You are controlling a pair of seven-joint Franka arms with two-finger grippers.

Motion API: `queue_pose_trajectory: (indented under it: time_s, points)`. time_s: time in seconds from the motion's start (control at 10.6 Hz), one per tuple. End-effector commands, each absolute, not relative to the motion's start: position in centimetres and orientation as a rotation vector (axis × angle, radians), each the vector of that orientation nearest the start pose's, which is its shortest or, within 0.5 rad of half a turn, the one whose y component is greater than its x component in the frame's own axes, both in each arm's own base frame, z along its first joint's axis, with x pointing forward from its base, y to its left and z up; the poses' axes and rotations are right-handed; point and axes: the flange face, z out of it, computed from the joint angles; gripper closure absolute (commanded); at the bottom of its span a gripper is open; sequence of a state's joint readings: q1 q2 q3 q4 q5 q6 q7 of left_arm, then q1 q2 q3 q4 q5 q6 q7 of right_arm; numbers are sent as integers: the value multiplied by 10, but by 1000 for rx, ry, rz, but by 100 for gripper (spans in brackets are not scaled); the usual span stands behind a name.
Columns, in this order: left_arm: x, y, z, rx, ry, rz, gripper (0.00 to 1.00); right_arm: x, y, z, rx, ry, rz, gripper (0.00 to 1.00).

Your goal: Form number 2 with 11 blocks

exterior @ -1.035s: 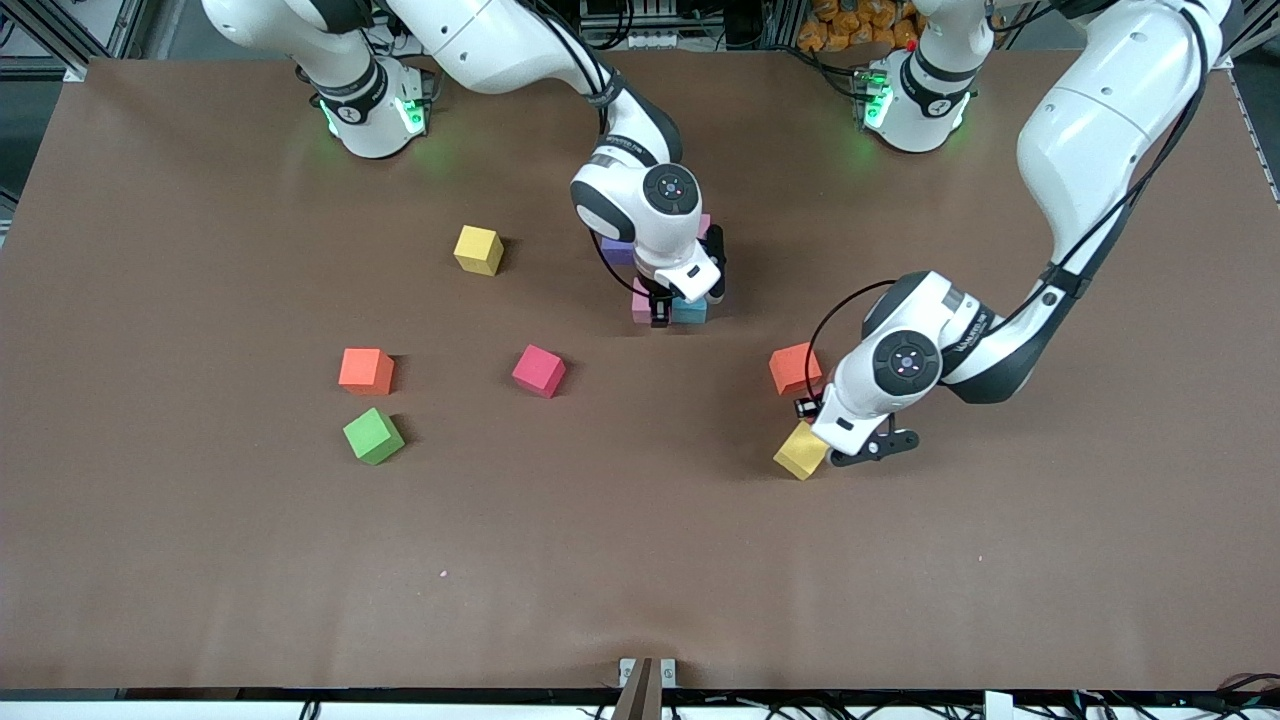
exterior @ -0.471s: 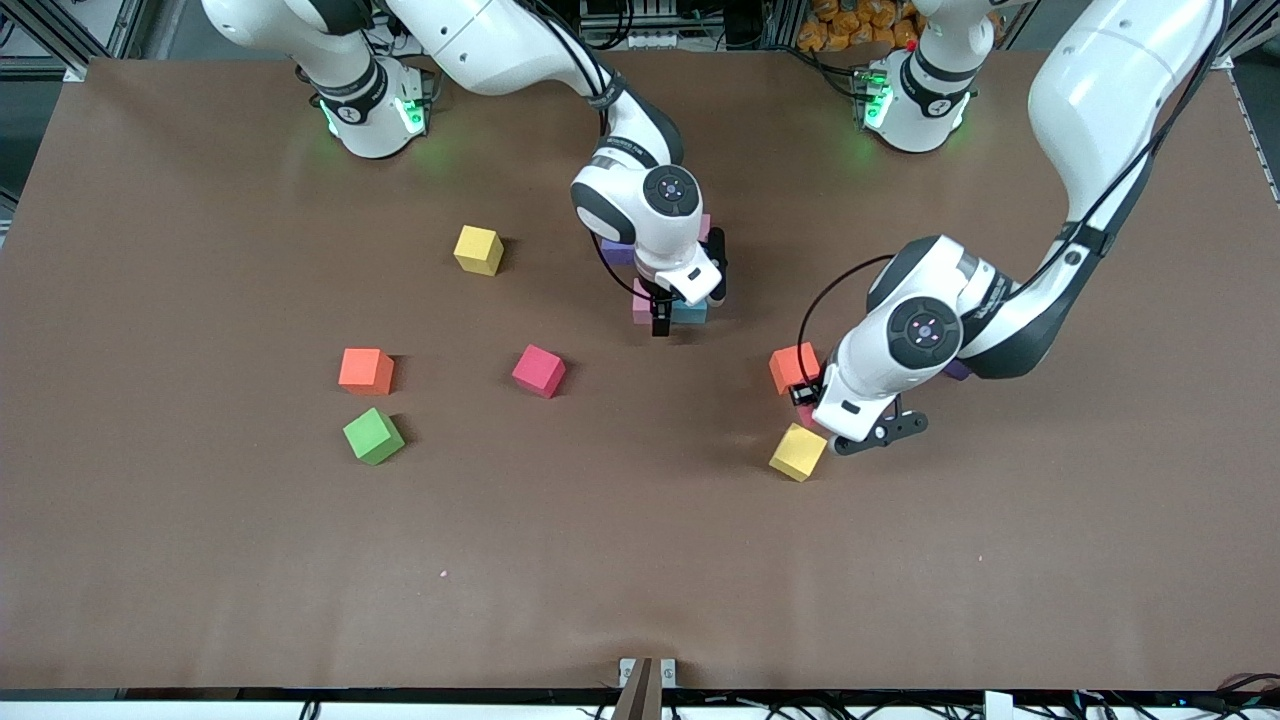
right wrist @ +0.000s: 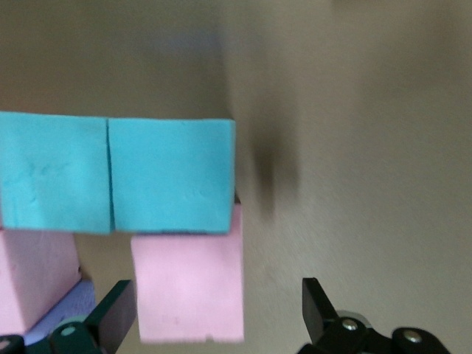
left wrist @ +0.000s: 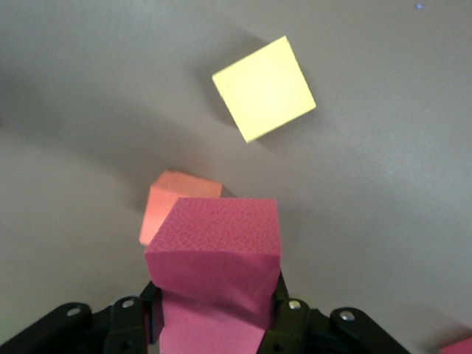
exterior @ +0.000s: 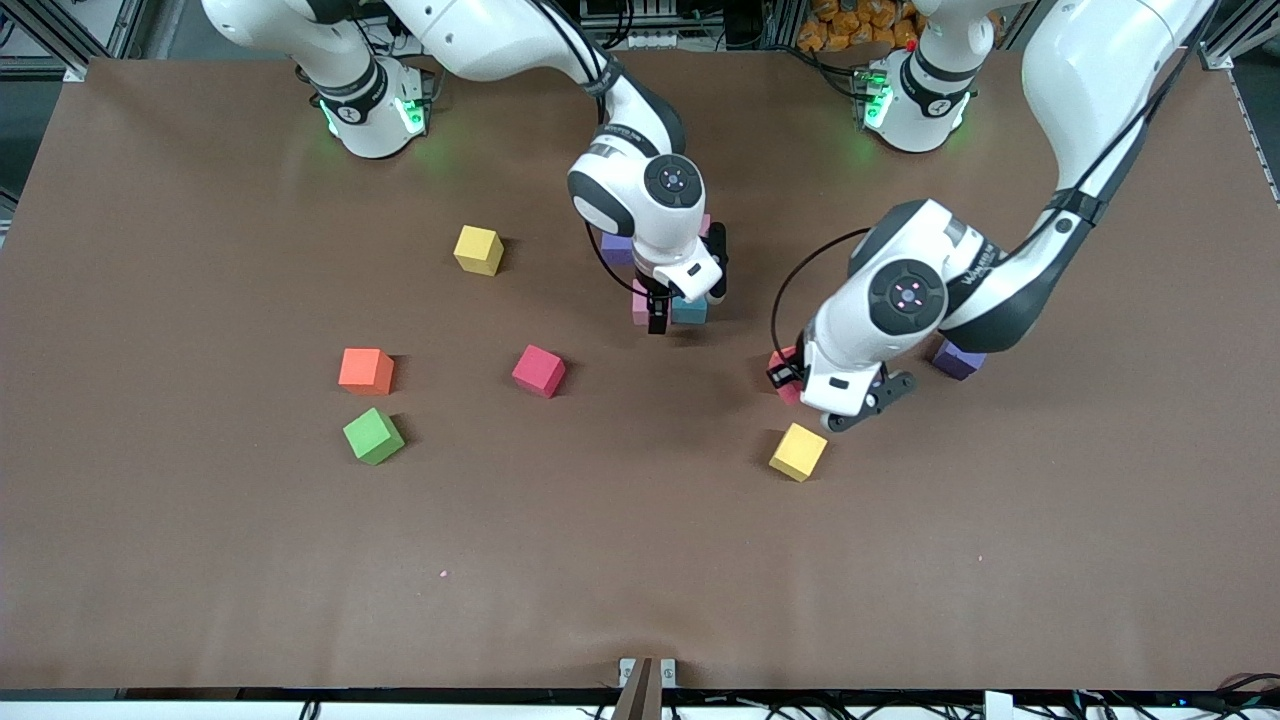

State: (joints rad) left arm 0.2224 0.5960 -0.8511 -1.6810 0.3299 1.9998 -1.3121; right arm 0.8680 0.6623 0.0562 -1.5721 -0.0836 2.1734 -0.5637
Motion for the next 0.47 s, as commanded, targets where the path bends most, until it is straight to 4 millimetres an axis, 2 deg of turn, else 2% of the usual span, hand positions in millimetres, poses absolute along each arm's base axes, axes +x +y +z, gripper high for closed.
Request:
queue_pose_trajectory:
  time_s: [0.0, 0.19, 0.38]
  points:
    - [567, -322, 349, -2923, -1171, 276, 45, 442, 527, 279, -2345, -2169, 97, 0]
    - [556, -338, 348, -2845, -1328, 312, 45, 473, 500, 290, -2409, -2085, 81, 0]
    - [547, -354, 346, -2760, -1469, 318, 45, 513, 457, 289, -2494, -1980, 89, 0]
